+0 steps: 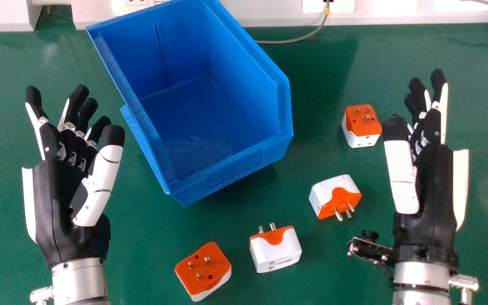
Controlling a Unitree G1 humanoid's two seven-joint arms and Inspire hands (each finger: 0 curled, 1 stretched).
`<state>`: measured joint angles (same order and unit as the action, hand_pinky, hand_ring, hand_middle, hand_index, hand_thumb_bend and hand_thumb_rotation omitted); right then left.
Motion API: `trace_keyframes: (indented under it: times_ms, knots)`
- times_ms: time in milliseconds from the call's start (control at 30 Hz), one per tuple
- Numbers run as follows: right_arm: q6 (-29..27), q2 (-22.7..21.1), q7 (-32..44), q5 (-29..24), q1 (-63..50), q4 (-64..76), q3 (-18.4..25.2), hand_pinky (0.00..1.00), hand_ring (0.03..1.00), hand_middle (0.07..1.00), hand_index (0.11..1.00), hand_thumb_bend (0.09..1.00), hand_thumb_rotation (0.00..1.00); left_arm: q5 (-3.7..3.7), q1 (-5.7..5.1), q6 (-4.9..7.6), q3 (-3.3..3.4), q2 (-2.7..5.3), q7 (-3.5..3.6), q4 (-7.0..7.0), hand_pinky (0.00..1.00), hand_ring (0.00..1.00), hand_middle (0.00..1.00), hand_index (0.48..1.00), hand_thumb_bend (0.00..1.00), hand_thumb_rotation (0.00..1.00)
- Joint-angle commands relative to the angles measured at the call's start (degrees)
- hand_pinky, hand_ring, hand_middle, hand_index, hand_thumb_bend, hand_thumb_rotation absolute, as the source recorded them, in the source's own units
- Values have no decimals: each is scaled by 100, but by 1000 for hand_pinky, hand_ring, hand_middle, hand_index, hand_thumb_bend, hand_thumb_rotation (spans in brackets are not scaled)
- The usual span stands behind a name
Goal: Pick all objects and put in blue box
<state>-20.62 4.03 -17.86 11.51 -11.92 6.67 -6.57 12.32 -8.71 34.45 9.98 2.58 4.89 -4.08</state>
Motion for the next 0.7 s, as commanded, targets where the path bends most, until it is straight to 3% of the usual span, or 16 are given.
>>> trace_keyframes:
  times_ms: [0, 200, 333, 467, 600, 667]
  knots:
    - [-58, 157, -24, 19, 63, 96, -9, 866, 946, 941, 984, 605, 929, -56, 15, 69, 16, -12, -18, 82, 854, 910, 916, 899, 665, 425]
    - [-63, 160, -34, 16, 91, 66, 8, 863, 945, 939, 985, 602, 926, -5, 56, 31, 17, 4, -20, 57, 856, 908, 914, 896, 674, 426]
    - [-117, 160, -11, -53, 102, 38, 15, 859, 945, 939, 989, 602, 925, -103, 52, 79, 20, -15, -45, 42, 855, 907, 911, 897, 681, 437]
    - [-102, 157, -30, -11, 112, 40, 11, 860, 944, 940, 988, 603, 928, -140, 67, 99, 35, -27, -46, 14, 851, 907, 914, 899, 670, 441]
    - [-55, 125, -17, 40, 111, 47, 7, 860, 944, 940, 987, 607, 929, -122, 50, 66, 39, -17, -33, 57, 853, 908, 914, 899, 668, 440]
    - [88, -3, -28, 329, 120, 100, 7, 853, 941, 940, 989, 628, 937, -66, 40, 54, 29, -15, 2, 75, 860, 911, 914, 898, 667, 434]
